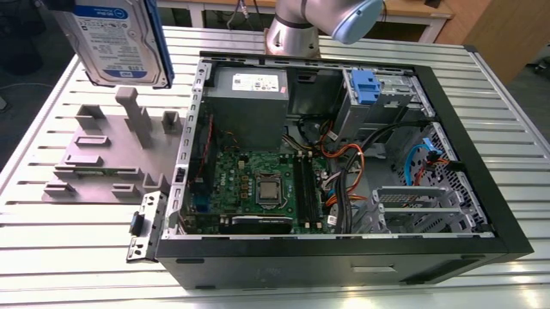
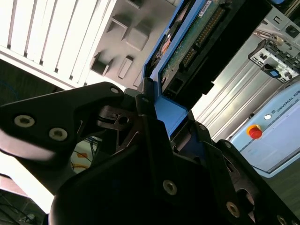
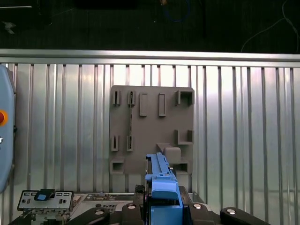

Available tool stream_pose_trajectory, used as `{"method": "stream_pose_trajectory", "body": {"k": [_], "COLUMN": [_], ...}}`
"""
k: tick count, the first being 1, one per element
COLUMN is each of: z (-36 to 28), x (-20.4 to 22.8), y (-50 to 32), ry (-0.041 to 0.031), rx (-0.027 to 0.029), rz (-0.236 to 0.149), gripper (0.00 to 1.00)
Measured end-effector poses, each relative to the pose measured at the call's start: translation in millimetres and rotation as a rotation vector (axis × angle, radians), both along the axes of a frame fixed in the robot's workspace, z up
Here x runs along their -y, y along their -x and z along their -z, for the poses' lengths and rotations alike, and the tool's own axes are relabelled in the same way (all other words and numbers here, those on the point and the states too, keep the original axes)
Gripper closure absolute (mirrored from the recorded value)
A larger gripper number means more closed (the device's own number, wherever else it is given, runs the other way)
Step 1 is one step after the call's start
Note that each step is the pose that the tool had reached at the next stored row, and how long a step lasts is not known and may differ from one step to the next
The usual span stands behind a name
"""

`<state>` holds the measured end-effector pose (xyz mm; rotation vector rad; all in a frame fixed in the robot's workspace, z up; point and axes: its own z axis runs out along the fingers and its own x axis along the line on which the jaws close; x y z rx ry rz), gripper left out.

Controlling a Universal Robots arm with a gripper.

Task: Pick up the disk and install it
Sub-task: 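Pick up the disk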

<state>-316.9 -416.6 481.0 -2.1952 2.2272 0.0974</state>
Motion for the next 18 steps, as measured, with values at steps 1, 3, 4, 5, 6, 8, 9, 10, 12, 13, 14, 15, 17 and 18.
{"method": "stream_pose_trajectory", "body": {"k": [1, 3, 4, 5, 6, 8, 9, 10, 12, 13, 14, 15, 17, 18], "z": [0.0, 0.0, 0.0, 0.0, 0.0, 0.0, 0.0, 0.1, 0.1, 0.0, 0.0, 0.0, 0.1, 0.0], "x": [0.0, 0.0, 0.0, 0.0, 0.0, 0.0, 0.0, 0.0, 0.0, 0.0, 0.0, 0.0, 0.0, 0.0], "y": [-1.0, -3.1, -4.0, -5.0, -5.8, -7.6, -8.4, -9.3, -11.0, -11.8, -12.6, -13.4, -15.0, -15.7], "ry": [-0.0001, 0.0000, 0.0000, 0.0000, 0.0000, 0.0000, 0.0000, -0.0001, 0.0000, 0.0000, 0.0000, 0.0000, 0.0000, 0.0000], "rx": [0.0000, -0.0001, 0.0000, 0.0000, 0.0000, 0.0000, 0.0001, 0.0000, 0.0001, 0.0000, 0.0000, 0.0000, 0.0000, 0.0000], "rz": [0.000, 0.000, 0.000, 0.000, 0.000, 0.000, 0.000, 0.000, 0.000, 0.000, 0.000, 0.000, 0.000, 0.000], "gripper": [0.64, 0.64, 0.64, 0.64, 0.64, 0.64, 0.64, 0.64, 0.64, 0.64, 0.64, 0.64, 0.64, 0.64]}}
